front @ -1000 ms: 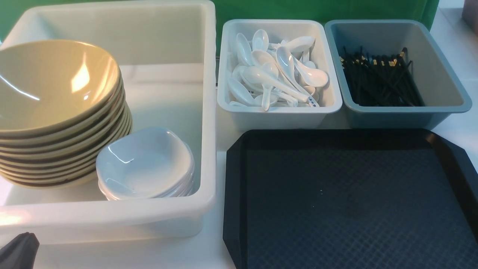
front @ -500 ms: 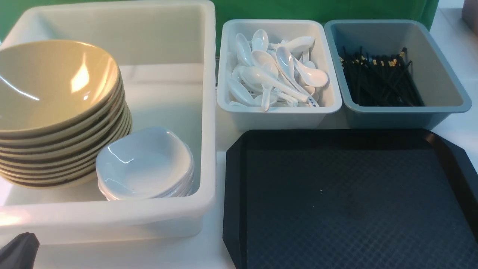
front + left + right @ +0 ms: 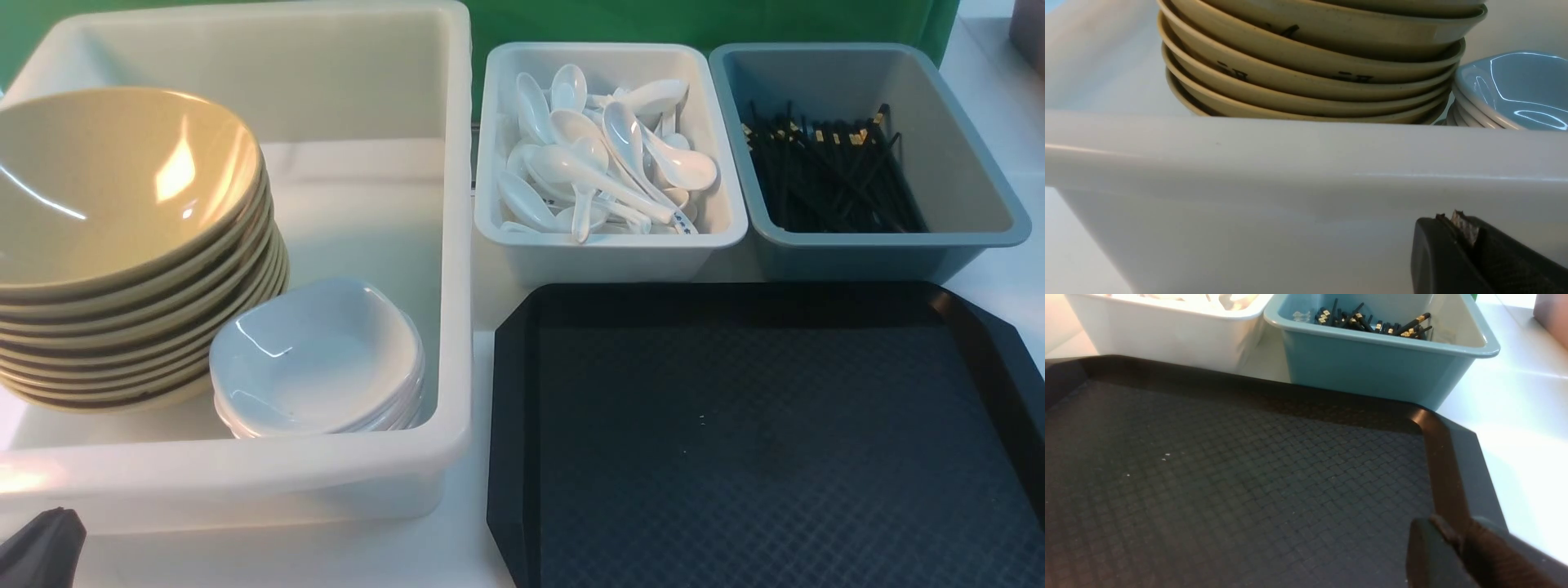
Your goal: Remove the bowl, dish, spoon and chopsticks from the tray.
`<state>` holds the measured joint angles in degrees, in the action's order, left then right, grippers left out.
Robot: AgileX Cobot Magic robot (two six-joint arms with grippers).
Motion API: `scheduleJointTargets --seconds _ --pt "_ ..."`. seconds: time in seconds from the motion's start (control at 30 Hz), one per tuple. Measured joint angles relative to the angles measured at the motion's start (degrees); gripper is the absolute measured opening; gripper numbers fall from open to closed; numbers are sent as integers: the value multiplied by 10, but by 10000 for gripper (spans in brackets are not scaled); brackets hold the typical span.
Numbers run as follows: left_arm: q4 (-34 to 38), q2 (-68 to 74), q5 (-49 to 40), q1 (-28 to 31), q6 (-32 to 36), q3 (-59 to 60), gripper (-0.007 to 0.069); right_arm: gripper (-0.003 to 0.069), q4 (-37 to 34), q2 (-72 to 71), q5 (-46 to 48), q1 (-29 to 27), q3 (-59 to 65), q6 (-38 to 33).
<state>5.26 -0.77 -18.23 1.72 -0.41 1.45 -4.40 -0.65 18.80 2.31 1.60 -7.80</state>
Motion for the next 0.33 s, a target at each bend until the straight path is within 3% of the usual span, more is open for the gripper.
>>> scheduleJointTargets --seconds 0.33 --pt "0 0 0 0 -3 0 -8 169 0 0 0 0 0 0"
